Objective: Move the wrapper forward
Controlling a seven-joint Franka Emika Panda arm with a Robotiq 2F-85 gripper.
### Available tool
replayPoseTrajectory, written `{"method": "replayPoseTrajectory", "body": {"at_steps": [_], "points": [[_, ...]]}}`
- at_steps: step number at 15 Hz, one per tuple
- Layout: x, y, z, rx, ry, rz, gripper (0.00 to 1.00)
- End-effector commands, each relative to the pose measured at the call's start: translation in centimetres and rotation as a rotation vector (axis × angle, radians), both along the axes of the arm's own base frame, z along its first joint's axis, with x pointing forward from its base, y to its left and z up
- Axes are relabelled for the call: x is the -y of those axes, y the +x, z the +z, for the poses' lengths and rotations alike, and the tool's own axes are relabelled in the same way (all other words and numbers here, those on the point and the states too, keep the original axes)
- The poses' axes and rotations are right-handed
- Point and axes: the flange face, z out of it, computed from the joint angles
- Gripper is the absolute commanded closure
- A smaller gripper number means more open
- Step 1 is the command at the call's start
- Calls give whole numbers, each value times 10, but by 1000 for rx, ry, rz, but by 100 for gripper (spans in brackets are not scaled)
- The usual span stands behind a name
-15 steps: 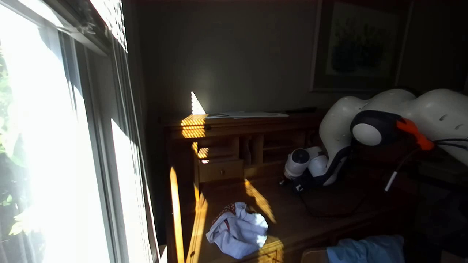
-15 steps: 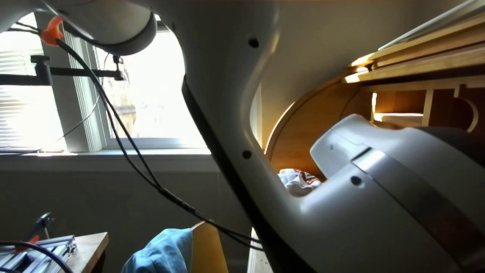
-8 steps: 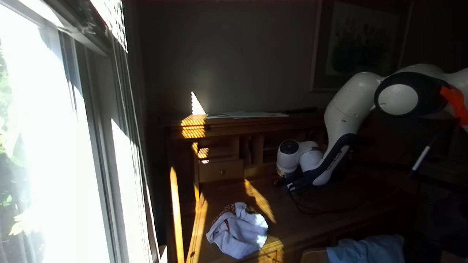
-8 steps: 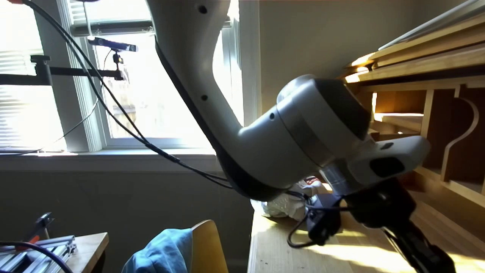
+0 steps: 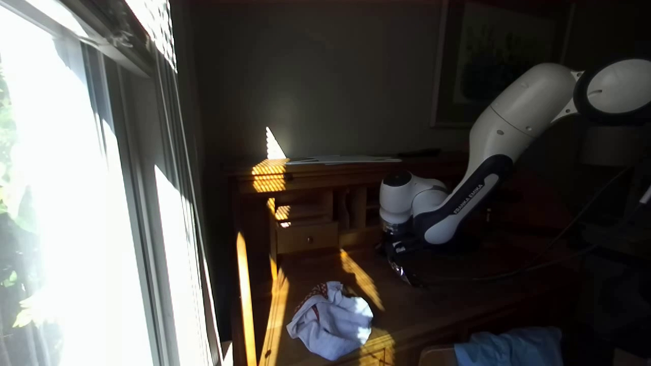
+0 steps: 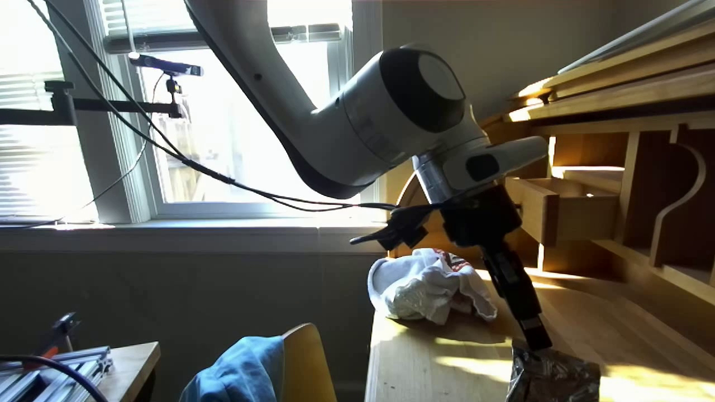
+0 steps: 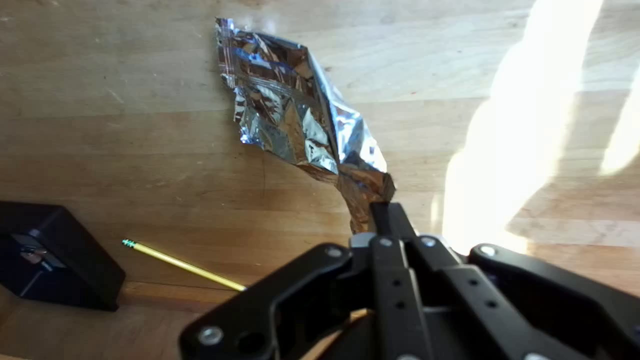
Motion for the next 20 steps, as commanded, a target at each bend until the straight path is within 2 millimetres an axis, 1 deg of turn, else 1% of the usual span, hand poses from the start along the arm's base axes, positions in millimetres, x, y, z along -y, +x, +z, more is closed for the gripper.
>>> {"method": "replayPoseTrajectory", "body": {"at_steps": [1, 3, 5, 9, 12, 13, 14, 17, 20], "points": [[-11, 0, 0, 47, 54, -6, 100], [-15, 2, -6, 49, 52, 5, 100], [-17, 4, -17, 43, 61, 13, 100], [-16, 7, -47, 16, 68, -2, 100], [-18, 7, -57, 14, 79, -1, 100], [-19, 8, -56, 21, 80, 3, 74], [-20, 9, -56, 22, 86, -4, 73], [-22, 13, -42, 49, 95, -25, 53], [-20, 20, -29, 6, 122, -129, 32]]}}
